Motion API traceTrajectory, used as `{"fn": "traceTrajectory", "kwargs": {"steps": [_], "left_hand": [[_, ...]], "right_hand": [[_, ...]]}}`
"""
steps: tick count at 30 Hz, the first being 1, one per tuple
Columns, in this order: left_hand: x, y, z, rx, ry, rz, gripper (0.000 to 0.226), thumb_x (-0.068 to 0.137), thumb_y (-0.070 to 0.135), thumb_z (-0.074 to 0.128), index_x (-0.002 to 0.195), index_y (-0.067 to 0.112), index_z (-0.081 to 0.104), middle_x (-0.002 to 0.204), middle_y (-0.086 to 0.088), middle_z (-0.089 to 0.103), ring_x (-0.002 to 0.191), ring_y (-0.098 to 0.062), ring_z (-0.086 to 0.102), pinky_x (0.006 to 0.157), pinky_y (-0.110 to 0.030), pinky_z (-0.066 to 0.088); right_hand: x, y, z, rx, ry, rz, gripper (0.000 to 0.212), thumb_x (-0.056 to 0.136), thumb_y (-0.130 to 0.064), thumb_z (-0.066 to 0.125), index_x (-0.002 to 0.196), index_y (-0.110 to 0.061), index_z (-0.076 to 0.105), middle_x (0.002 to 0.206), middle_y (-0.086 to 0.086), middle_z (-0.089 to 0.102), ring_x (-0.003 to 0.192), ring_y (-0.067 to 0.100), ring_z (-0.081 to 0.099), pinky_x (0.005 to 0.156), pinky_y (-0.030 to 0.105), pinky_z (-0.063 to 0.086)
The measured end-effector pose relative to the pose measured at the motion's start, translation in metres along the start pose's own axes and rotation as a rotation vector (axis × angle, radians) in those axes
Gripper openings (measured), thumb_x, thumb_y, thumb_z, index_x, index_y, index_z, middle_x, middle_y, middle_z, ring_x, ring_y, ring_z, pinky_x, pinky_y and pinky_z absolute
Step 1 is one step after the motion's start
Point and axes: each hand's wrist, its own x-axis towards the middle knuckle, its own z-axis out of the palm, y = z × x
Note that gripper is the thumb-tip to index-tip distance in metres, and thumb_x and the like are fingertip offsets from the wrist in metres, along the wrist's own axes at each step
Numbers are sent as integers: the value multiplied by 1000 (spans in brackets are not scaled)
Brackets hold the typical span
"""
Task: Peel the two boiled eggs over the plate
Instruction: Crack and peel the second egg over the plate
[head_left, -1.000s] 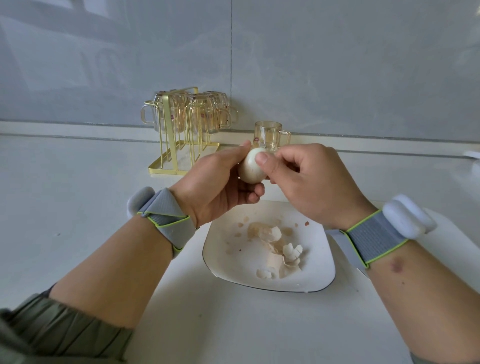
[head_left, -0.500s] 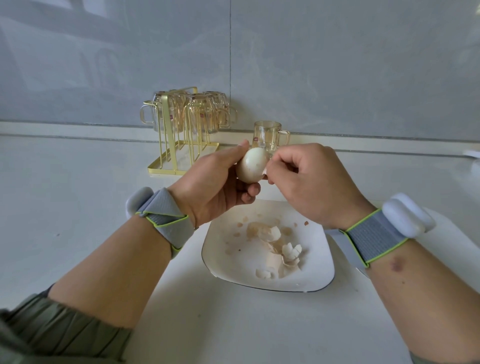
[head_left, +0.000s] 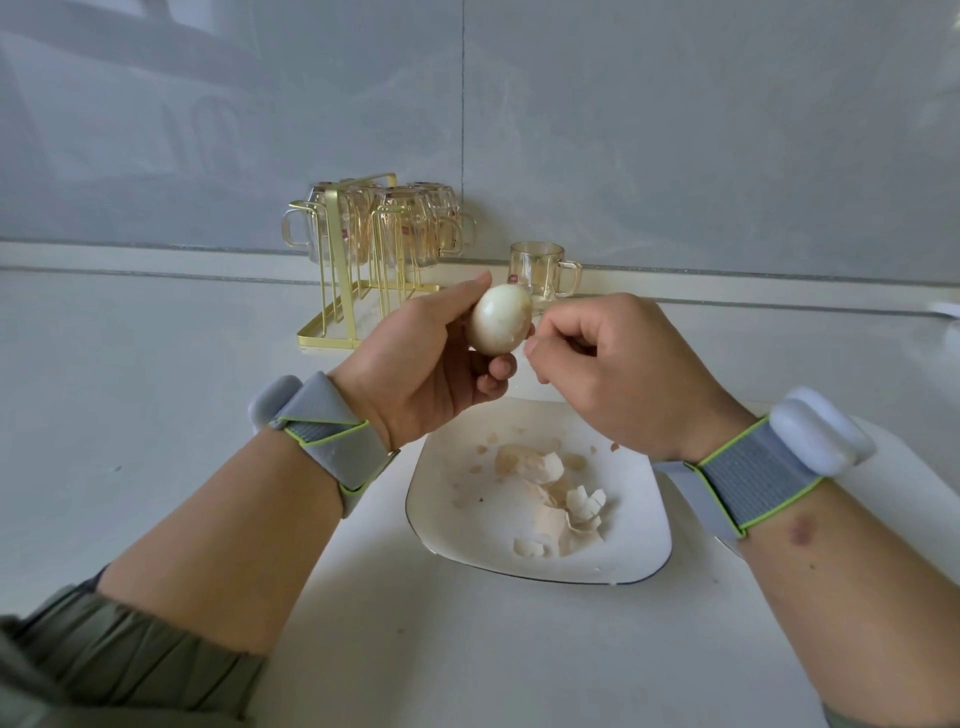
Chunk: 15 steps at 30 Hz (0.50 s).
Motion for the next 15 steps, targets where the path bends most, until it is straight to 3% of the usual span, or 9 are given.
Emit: {"fn": "traceTrajectory", "kwargs": {"steps": [5,12,15], "left_hand": [[0,-2,2,100,-27,4,34,98,38,50,100,5,57,72,-9,52,51,-18,48,46,-25,41],[-1,-1,3,111,-29,41,36,98,39,50,103,4,55,74,-9,55,52,-17,51,46,-25,43],[-1,-1,3,104,-11,58,38,97,39,51,106,2,56,77,-12,56,52,-18,51,47,-25,43]], "right_hand": [[1,-4,0,-34,32,-19,55,95,-45,58,63,-1,61,50,14,47,45,13,39,48,34,35],[0,-3,-1,0,17,10,46,95,-32,58,62,-1,61,44,-2,37,43,10,36,45,26,31],[0,-4,-2,28,-12,28,34,84,-26,53,61,-3,62,41,-7,39,43,9,37,44,22,30]]}}
